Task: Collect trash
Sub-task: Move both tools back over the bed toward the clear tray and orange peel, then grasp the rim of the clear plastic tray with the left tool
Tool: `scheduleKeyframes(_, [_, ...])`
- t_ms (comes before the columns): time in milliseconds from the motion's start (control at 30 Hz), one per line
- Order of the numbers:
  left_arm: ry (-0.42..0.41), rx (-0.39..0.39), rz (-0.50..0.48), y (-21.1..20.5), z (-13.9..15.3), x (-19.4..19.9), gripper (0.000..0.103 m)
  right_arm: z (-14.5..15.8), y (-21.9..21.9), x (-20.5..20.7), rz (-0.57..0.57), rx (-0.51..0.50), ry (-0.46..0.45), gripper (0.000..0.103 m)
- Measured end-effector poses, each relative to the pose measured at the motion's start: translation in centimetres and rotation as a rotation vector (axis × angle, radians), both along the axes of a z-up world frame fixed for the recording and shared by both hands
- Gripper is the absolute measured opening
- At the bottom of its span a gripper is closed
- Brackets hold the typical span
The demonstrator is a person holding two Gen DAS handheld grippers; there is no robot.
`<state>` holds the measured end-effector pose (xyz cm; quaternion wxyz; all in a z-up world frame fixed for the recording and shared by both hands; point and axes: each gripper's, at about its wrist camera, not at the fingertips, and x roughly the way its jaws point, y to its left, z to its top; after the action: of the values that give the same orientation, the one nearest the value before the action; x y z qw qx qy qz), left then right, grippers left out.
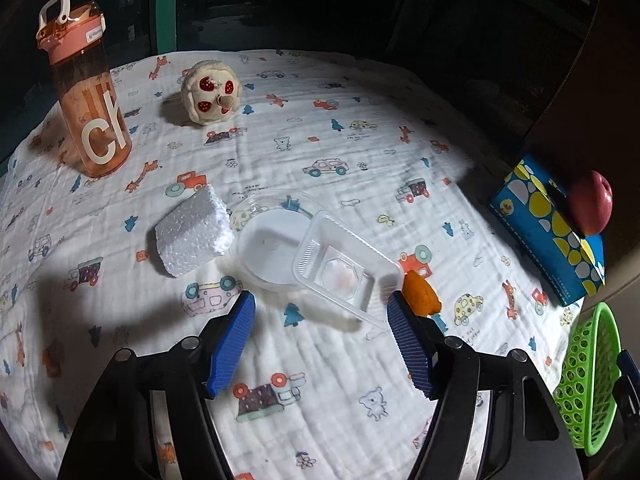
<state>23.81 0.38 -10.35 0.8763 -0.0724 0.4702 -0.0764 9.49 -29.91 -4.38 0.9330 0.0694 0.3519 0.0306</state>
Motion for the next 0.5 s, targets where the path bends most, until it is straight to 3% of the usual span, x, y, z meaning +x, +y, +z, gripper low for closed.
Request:
scheduleKeyframes(333, [0.03, -0.007, -0.048, 0.6, -2.0, 3.4, 0.053, -1.8, 2.5, 2.8, 0.056, 0.006, 0.047, 0.084])
scheduleKeyframes(500, [0.037, -0.031, -0.07, 0.5, -2.4, 4.3, 0.042, -2.7, 3.5, 4.2, 0.079, 0.005, 0.069, 0.084])
